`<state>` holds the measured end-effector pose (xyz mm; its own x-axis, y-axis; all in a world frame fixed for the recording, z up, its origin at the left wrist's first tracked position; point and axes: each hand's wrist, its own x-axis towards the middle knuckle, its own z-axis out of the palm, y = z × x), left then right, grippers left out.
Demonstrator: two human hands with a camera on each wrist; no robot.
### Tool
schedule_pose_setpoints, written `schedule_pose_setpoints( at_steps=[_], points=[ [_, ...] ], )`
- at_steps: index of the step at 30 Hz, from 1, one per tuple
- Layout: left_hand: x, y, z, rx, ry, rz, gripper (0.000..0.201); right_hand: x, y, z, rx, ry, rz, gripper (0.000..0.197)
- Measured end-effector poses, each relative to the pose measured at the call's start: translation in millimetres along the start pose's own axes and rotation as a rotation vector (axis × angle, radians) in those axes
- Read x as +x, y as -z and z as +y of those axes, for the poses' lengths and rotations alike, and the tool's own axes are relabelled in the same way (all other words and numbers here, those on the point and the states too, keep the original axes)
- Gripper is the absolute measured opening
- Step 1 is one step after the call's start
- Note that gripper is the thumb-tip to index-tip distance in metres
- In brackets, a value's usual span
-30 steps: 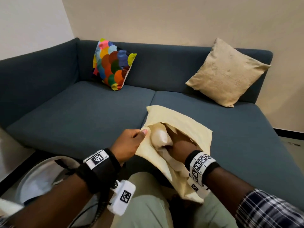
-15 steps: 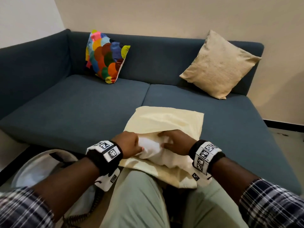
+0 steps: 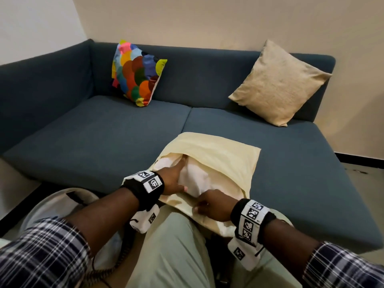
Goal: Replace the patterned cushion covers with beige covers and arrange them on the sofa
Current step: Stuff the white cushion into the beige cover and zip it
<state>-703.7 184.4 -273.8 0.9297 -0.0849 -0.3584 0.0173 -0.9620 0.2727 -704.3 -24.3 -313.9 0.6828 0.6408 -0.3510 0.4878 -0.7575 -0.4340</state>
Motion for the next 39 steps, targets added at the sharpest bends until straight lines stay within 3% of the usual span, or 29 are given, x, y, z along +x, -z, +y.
schedule_pose_setpoints(
  at_steps=[2, 6, 13, 17, 20, 24, 26, 31, 35, 37, 39],
  points=[
    [5.2, -4.6, 6.7, -0.036, 0.002, -0.002, 0.124, 8.0, -10.0, -3.0, -0.086, -0.014, -0.042, 0.024],
    [16.8, -12.1, 11.5, -0.041, -0.001, 0.033, 0.132, 23.0, -19.3, 7.3, -0.089, -0.140, 0.109, 0.055],
    [13.8, -22.7, 8.9, 0.063, -0.024, 0.015, 0.129, 25.3, -18.8, 9.5, -0.054, -0.161, -0.033, 0.065],
    [4.0, -20.3, 11.6, 0.192, 0.010, 0.090, 0.111, 7.2, 7.9, -2.1, 0.063, -0.139, 0.088, 0.051],
    [-8.9, 0.7, 14.2, 0.212, -0.028, 0.144, 0.097, -13.1, 30.2, -6.4, -0.021, -0.071, 0.201, 0.047],
    [-33.1, 36.6, 18.3, 0.243, -0.163, 0.289, 0.055, -36.0, 57.4, 6.4, 0.077, -0.027, 0.217, 0.042],
    [-41.6, 46.2, 16.2, 0.302, -0.172, 0.312, 0.056, -45.3, 69.0, 16.8, 0.068, -0.053, 0.204, 0.045],
    [-45.7, 41.6, -16.0, 0.266, -0.040, 0.175, 0.089, -66.7, 87.7, 54.2, -0.077, -0.150, 0.201, 0.063],
    [-54.3, 15.3, -7.3, 0.380, -0.081, 0.040, 0.062, -78.1, 79.6, 65.5, -0.239, -0.124, 0.123, 0.056],
    [-59.1, 13.6, -1.4, 0.350, -0.204, 0.165, 0.062, -84.8, 77.0, 63.9, -0.347, -0.033, 0.224, 0.048],
    [-60.5, 18.7, -3.1, 0.097, -0.368, 0.397, 0.052, -90.2, 77.5, 65.8, -0.338, 0.076, 0.386, 0.045]
  ],
)
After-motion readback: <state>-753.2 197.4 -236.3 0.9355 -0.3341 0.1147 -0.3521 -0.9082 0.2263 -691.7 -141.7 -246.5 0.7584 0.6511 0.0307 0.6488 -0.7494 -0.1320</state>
